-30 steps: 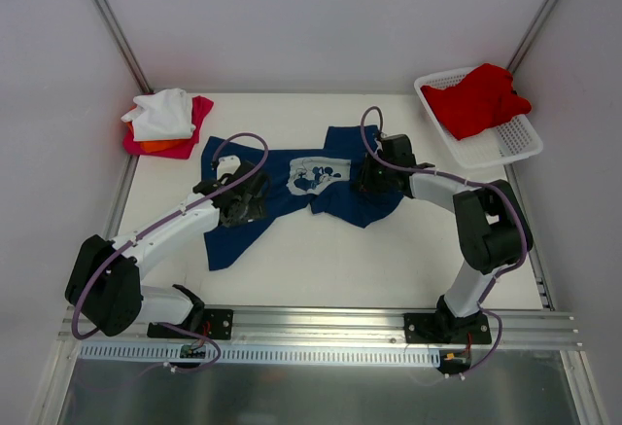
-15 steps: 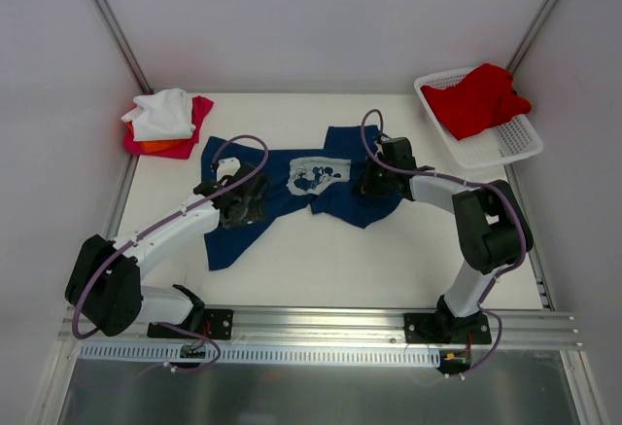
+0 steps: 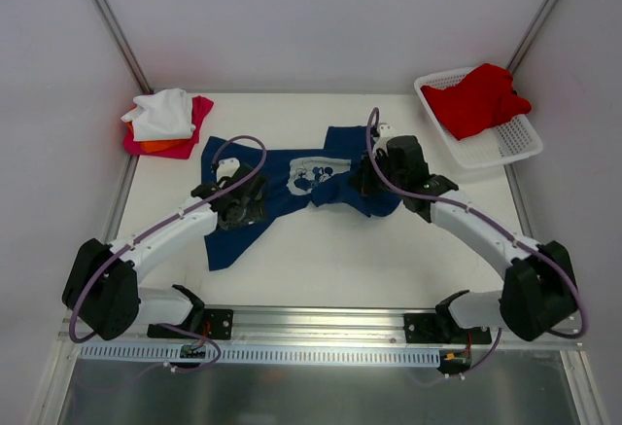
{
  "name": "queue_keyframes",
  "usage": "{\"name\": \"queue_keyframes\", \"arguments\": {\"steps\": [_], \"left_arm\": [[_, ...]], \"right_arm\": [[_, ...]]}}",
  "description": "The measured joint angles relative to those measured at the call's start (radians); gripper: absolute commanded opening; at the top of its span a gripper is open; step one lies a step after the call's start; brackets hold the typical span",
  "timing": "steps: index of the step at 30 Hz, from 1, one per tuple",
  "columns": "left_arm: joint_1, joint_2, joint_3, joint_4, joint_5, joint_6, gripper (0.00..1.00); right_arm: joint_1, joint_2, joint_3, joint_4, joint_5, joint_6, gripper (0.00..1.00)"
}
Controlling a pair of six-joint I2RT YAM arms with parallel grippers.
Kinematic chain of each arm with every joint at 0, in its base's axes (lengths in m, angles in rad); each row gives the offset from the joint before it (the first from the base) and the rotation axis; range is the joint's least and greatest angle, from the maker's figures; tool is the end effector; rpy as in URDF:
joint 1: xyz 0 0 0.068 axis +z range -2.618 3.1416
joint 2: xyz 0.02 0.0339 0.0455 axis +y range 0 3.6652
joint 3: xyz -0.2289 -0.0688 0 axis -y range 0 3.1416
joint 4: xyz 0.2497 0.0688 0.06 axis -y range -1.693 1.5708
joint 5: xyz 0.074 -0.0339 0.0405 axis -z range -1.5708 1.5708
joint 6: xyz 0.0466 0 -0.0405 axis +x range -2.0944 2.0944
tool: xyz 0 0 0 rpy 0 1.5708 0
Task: Fold and stack the t-shirts
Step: Flatten out the tshirt
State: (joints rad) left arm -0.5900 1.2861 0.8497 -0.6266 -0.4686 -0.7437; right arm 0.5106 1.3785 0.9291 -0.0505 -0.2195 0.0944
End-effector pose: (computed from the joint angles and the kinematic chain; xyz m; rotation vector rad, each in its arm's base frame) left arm 0.2307 -0.1292 0.1810 -0.3410 2.4424 0.0666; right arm 0.2848 0.1711 0.2265 -0.5703 2.0340 0.5943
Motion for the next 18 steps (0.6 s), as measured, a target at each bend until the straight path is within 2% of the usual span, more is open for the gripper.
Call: {"name": "queue_keyframes", "arguments": {"steps": [5, 10, 18], "left_arm": [[0.000, -0.009, -0.010, 0.016, 0.022, 0.000, 0.99], [0.000, -0.031, -0.019, 0.020, 0.032, 0.000, 0.99], [0.000, -0.077, -0.030, 0.021, 0.041, 0.000, 0.99]], "right_arm": [[0.092, -0.188, -0.029, -0.077, 0.056, -0.121, 0.00], [0.126, -0.311, -0.093, -0.145, 0.069, -0.217, 0.00], [0.262, -0.515, -0.177, -0.256, 0.138, -0.242, 0.00]]}}
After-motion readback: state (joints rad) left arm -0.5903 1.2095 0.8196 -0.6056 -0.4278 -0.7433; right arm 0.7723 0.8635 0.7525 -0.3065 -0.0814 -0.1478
